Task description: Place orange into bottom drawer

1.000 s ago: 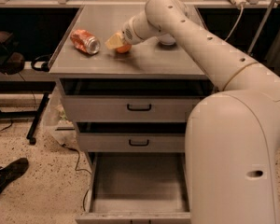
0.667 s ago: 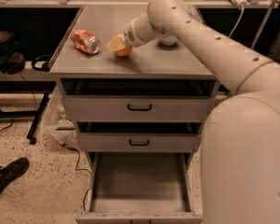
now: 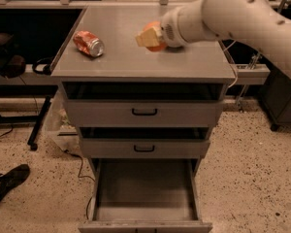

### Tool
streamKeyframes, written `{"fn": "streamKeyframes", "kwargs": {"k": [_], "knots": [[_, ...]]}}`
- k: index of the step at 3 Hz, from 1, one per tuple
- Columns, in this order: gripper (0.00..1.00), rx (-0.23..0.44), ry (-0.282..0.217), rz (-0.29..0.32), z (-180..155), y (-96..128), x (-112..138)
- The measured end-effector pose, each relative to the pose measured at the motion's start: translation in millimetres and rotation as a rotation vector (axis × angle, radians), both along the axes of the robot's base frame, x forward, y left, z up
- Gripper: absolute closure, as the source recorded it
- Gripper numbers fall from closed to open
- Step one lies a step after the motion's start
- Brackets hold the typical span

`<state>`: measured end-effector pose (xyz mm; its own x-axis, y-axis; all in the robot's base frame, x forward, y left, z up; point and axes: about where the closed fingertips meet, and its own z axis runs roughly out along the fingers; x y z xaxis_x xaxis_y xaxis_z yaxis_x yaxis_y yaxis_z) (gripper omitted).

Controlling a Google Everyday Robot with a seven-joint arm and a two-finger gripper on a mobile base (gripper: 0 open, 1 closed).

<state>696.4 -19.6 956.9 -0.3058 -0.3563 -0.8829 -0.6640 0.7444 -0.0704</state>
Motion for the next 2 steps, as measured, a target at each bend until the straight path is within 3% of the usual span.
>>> {"fn": "streamKeyframes", "kwargs": {"k": [1, 2], "knots": [[1.0, 0.021, 0.053, 0.078, -19, -5, -62], [1.0, 0.004, 0.168, 0.244, -75, 17, -103]]}}
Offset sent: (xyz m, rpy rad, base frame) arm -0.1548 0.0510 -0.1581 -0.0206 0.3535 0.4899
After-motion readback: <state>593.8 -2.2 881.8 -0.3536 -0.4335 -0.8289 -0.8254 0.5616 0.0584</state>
